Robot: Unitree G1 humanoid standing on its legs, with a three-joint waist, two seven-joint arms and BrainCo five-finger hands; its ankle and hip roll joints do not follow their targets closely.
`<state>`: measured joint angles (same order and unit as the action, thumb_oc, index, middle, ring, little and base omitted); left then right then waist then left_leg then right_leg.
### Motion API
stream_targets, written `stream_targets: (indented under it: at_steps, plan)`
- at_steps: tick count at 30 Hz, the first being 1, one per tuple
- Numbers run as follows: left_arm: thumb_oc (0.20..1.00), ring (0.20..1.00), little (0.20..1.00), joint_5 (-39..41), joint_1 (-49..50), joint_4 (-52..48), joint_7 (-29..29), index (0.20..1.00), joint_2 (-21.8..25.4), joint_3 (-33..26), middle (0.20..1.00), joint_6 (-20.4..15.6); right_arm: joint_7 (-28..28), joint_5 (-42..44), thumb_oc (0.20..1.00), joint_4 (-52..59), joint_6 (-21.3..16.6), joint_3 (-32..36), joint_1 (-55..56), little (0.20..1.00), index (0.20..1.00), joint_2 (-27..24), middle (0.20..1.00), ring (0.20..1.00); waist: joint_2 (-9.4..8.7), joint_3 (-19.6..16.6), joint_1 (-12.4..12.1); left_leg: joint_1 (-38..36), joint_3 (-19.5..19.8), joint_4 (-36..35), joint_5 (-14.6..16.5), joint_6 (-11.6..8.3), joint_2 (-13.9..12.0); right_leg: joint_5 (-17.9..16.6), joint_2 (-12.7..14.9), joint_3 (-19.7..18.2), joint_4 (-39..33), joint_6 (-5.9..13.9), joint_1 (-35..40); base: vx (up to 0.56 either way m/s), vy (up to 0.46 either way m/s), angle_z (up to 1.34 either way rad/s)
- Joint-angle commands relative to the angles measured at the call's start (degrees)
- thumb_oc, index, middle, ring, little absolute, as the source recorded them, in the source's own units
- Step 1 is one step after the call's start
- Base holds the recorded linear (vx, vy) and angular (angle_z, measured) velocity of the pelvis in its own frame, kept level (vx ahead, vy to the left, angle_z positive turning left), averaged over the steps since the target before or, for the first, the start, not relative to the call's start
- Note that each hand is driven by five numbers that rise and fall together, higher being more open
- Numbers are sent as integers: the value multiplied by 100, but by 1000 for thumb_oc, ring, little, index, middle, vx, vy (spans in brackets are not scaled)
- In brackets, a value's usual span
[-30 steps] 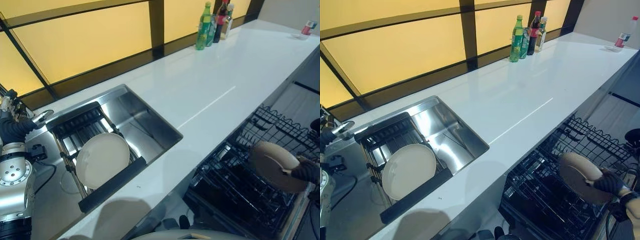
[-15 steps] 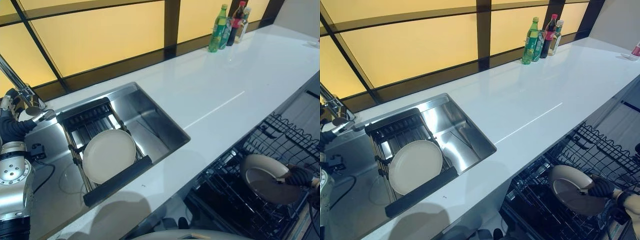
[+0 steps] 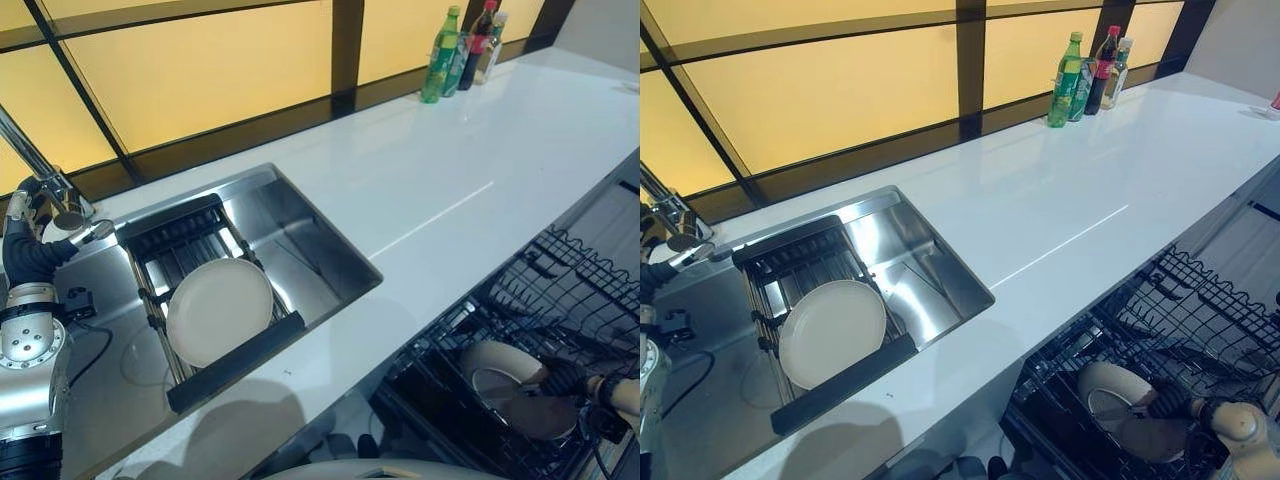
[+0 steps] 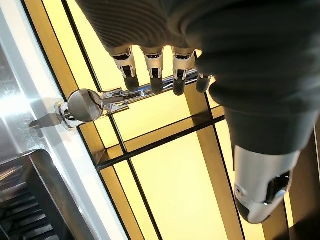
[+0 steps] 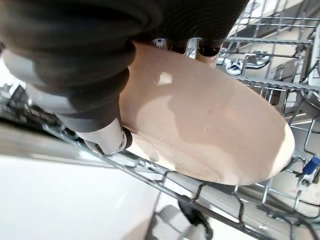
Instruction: Pick up plates and place into dishwasher.
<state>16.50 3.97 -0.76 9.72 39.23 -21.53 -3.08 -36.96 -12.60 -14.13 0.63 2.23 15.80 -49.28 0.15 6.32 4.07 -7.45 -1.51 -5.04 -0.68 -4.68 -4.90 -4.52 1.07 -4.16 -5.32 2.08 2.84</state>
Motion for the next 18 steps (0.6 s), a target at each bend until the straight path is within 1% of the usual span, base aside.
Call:
stream_targets:
  at_steps: [1,3,6,9,10,11,12,14,18]
  plan:
    - [1000,1000,1000,-263,-403,106,67,1000,422,226,1000,-173,-80,-65,200,2,-149,-594,-151,200,200,55,200,200,-83,-122,-28,410,466,204,-169,24,127,630,172,182,774,268,-28,37,25,1]
    - [1000,1000,1000,-288,-451,41,68,1000,399,268,1000,-108,11,-116,200,-102,-115,-803,-145,200,200,212,200,200,-54,-89,-34,433,510,216,-172,31,147,657,173,170,812,268,-44,2,16,2]
    - [1000,1000,1000,-314,-535,40,93,1000,394,376,1000,-89,221,-483,200,-340,-101,-1091,-211,200,200,392,200,200,-17,-40,-48,462,541,234,-171,35,164,677,187,182,848,267,-59,-6,26,7]
    - [1000,1000,1000,-329,-598,-25,124,1000,460,488,1000,-5,423,-546,200,-534,-36,-1338,-275,200,200,506,200,200,14,9,-64,466,571,236,-167,44,186,684,207,206,841,270,-40,-9,20,9]
    - [1000,1000,1000,-442,-622,-38,225,1000,497,522,1000,-4,471,-552,200,-568,8,-1401,-286,200,200,540,200,200,27,17,-70,478,584,249,-169,44,195,685,214,209,847,273,-42,-12,28,10]
    - [1000,1000,1000,-745,-644,-15,322,1000,547,531,1000,-71,530,-541,200,-593,75,-1433,-288,200,200,576,200,200,37,20,-74,490,595,259,-167,47,208,690,222,208,855,277,-42,-14,37,10]
    - [1000,1000,1000,-874,-706,31,299,1000,680,599,1000,-100,601,-542,200,-637,184,-1489,-323,200,200,622,200,200,55,20,-72,495,598,261,-166,51,218,700,236,220,876,289,-48,-13,36,7]
    - [1000,1000,1000,-861,-819,1,233,1000,793,694,1000,-10,699,-511,200,-731,273,-1546,-346,200,200,660,200,200,63,24,-77,514,609,283,-160,64,239,721,249,240,911,296,-53,-14,29,5]
    - [1000,1000,1000,-837,-919,31,214,1000,849,802,1000,59,922,-430,200,-850,269,-1572,-322,200,200,770,200,200,64,15,-85,506,634,320,-130,99,286,749,255,265,985,305,-59,-3,18,5]
